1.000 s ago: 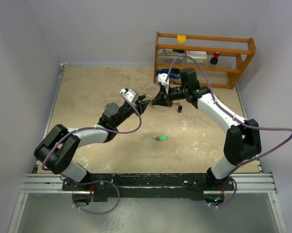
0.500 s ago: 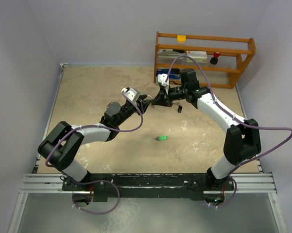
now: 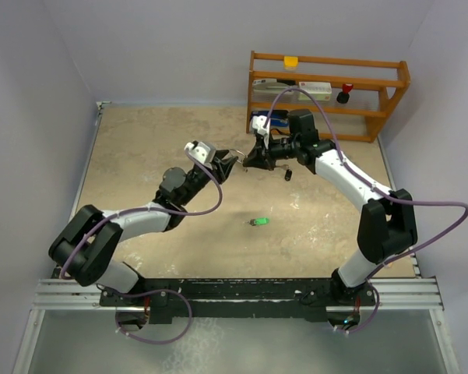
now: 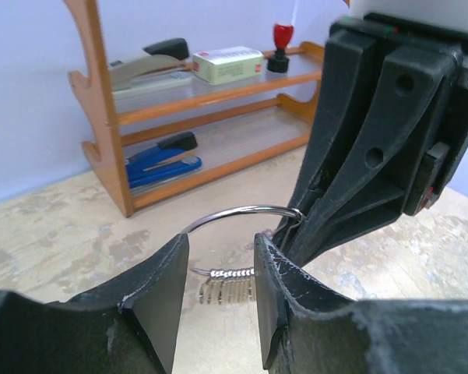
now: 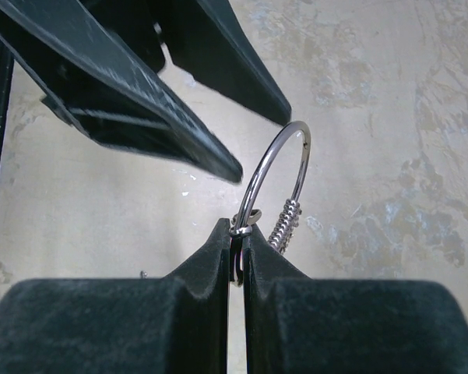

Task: Put the keys on the keyring

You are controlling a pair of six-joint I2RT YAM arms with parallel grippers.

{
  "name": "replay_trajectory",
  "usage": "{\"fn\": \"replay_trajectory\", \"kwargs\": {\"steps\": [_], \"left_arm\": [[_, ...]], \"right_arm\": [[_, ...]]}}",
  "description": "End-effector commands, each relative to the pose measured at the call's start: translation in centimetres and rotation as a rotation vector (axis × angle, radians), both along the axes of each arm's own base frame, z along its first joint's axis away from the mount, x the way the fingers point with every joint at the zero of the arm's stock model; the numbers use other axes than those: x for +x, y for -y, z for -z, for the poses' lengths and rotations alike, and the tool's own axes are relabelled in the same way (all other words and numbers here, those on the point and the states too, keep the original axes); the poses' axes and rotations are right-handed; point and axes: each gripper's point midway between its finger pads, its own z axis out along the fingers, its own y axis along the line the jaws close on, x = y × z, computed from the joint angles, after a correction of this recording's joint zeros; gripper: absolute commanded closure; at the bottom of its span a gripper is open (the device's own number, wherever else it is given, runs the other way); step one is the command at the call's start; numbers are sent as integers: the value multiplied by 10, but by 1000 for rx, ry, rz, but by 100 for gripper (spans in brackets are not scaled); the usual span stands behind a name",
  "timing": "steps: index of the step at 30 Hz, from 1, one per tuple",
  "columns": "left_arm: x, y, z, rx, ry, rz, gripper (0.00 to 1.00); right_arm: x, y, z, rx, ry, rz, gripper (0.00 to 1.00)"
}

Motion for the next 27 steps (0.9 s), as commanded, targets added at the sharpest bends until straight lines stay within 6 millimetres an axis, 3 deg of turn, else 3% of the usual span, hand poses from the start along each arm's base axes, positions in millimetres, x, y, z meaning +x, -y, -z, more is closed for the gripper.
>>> {"fn": "replay_trajectory", "kwargs": {"steps": [1, 7, 10, 16, 27], "left_arm": [[1, -26, -25, -26, 55, -121, 63], [2, -44, -33, 28, 100, -203, 61], [6, -46, -36, 51, 135, -224, 53], [13, -29, -26, 117, 205, -170, 36], [15, -8, -21, 187, 305, -85, 32]], "right_arm": [[3, -3, -7, 14, 24, 14, 100], [4, -2, -2, 2, -10, 28, 100], [3, -3, -1, 6, -28, 24, 100], [2, -5, -3, 10, -40, 24, 100], [-2, -6, -4, 14, -58, 6, 100]]}}
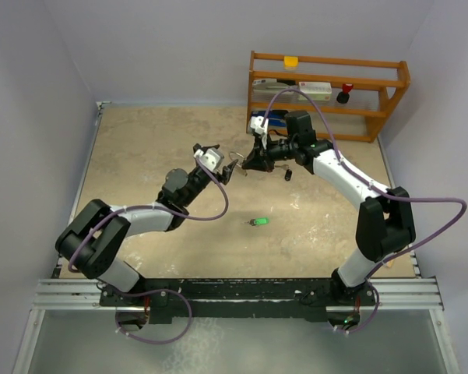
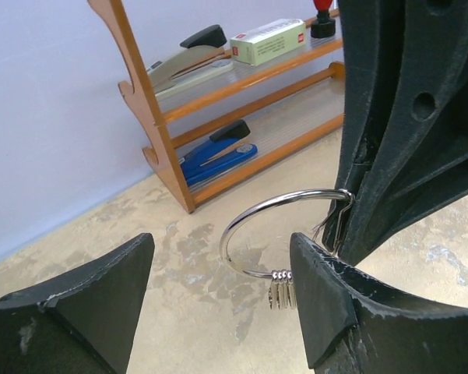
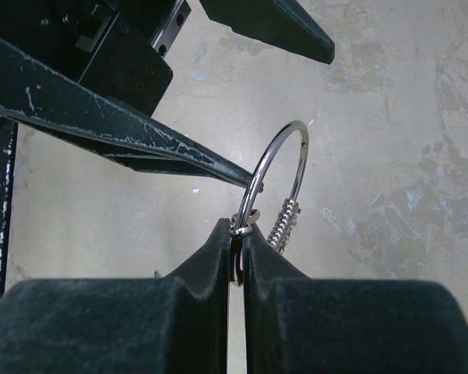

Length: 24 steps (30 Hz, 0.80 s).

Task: Put the keys on the keyring

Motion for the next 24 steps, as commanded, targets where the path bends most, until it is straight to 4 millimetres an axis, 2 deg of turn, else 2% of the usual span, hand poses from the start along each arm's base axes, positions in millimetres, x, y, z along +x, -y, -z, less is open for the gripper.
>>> {"fn": "replay_trajectory", "kwargs": {"steps": [1, 5, 8, 11, 15, 18, 19, 24], "left_arm": [[2, 10, -36, 18, 169, 40, 32], [12, 13, -36, 69, 193, 22, 32], [19, 17, -35, 92, 197, 17, 36], [24, 20, -38, 102, 206, 15, 49], [22, 27, -37, 124, 211, 55, 78], [19, 29, -36, 129, 211, 74, 96], [17, 28, -36, 129, 210, 78, 100], [12, 24, -36, 127, 204, 78, 100]], "right_arm": [[-2, -5, -14, 29, 15, -24, 100], [-5, -5, -13, 30, 12, -27, 100], [-7, -5, -12, 32, 8, -31, 100], [-8, -4, -12, 29, 7, -29, 100], [-7, -4, -13, 25, 8, -23, 100], [-6, -4, -14, 24, 0, -20, 100], [-6, -4, -14, 24, -6, -17, 100], [-3, -6, -18, 34, -36, 3, 100]]}}
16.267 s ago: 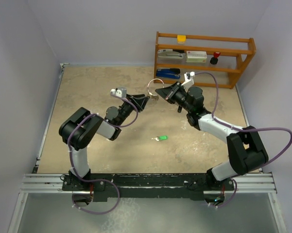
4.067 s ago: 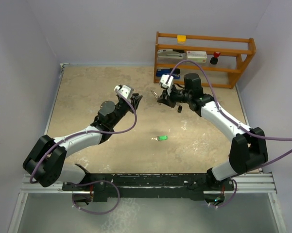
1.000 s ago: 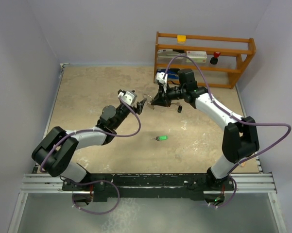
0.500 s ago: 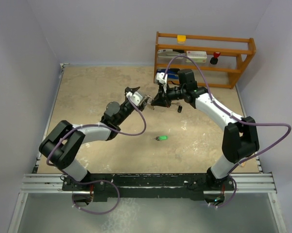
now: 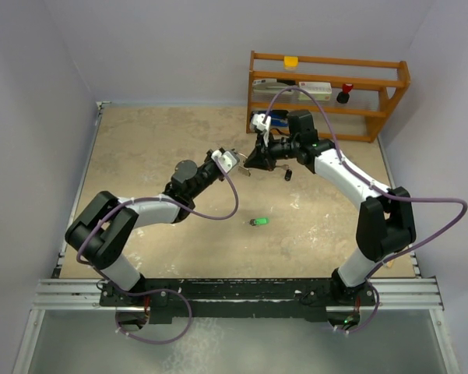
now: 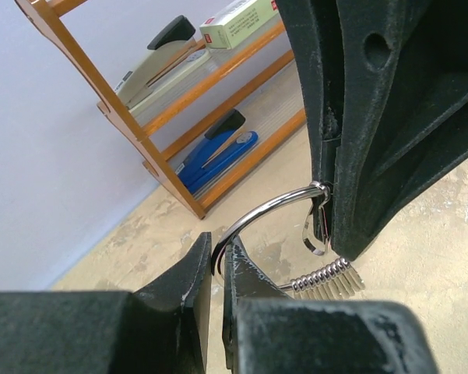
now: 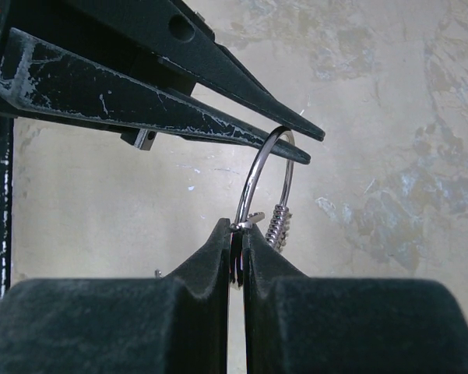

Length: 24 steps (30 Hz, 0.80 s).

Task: Put the keys on the keyring

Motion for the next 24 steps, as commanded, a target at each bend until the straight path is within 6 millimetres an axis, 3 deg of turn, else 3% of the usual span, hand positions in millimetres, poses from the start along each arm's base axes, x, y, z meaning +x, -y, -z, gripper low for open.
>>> {"fn": "replay_trajectory", "kwargs": {"steps": [1, 8, 11, 15, 24], "left_arm": [[-4, -1, -48, -102, 87, 12, 100], [2, -13, -51, -158, -33, -70, 100], [3, -21, -57, -183, -64, -114, 100], [2, -28, -62, -201, -93, -150, 100], [-3, -41, -72, -237, -114, -199, 100]], "right_arm": [[-6, -12, -21, 48, -16, -28, 98], [1, -17, -31, 89, -98, 38, 80], [9, -14, -35, 91, -76, 91, 65], [16, -8, -45, 114, -49, 165, 56], [32, 24, -66, 150, 1, 371, 49]]}}
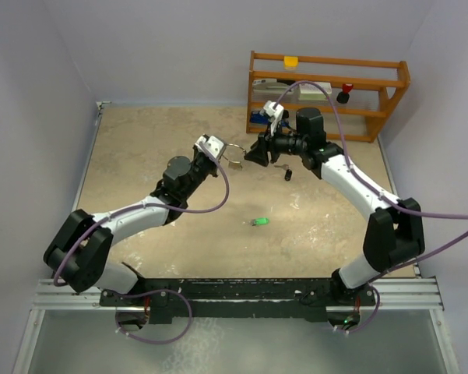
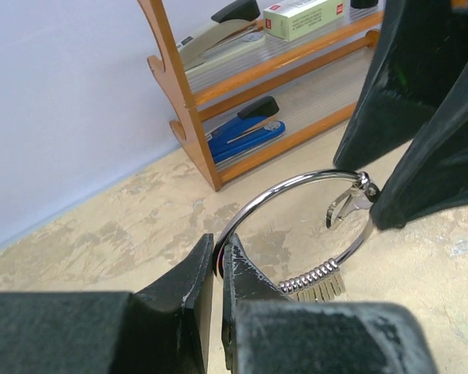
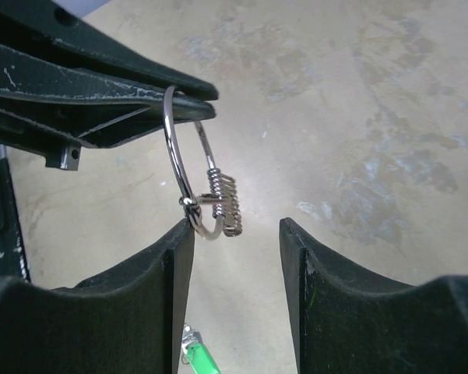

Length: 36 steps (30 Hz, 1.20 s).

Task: Put the keys on the keyring

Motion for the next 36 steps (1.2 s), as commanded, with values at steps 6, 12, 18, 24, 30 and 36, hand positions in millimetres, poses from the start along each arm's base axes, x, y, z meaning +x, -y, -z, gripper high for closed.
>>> {"fn": "replay_trajectory", "kwargs": {"steps": [6, 12, 18, 24, 30, 36], "left_arm": [[1, -13, -49, -125, 45, -66, 100], [0, -17, -54, -146, 35, -80, 100], [-2, -17, -58, -180, 22, -81, 100], [-9, -11, -64, -220, 30, -34, 100], [-12, -3, -63, -224, 26, 13, 100], [-13, 0, -61, -225, 27, 30, 100]], "right_arm": [[18, 36, -37, 64, 74, 251, 46], [13, 39, -37, 81, 74, 273, 47], [8, 39, -32, 107, 62, 275, 48], [8, 35, -29, 160, 76, 270, 51], [6, 29, -36, 214, 93, 241, 55], [2, 30, -43, 231, 121, 234, 55]]}}
